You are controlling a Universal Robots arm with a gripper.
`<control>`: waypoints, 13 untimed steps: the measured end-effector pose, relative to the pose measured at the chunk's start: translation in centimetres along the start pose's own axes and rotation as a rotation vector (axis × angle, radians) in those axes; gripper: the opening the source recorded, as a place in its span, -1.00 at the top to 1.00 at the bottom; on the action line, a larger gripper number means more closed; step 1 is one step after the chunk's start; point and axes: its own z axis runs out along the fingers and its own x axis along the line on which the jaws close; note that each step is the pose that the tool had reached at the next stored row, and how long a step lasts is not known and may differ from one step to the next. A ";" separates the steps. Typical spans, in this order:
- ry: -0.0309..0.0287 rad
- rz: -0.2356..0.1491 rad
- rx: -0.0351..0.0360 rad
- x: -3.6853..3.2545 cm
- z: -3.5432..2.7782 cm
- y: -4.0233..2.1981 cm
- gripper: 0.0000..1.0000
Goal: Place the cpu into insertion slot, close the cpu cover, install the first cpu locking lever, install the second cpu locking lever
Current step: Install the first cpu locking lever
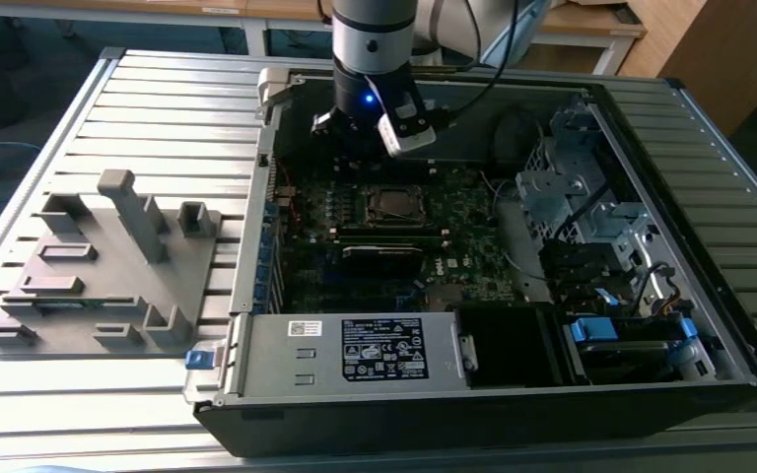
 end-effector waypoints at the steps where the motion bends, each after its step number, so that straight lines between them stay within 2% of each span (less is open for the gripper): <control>1: -0.0003 0.000 0.0000 0.10 0.00 -0.01 0.80; 13: -0.0007 0.000 -0.0001 0.17 -0.43 0.01 0.80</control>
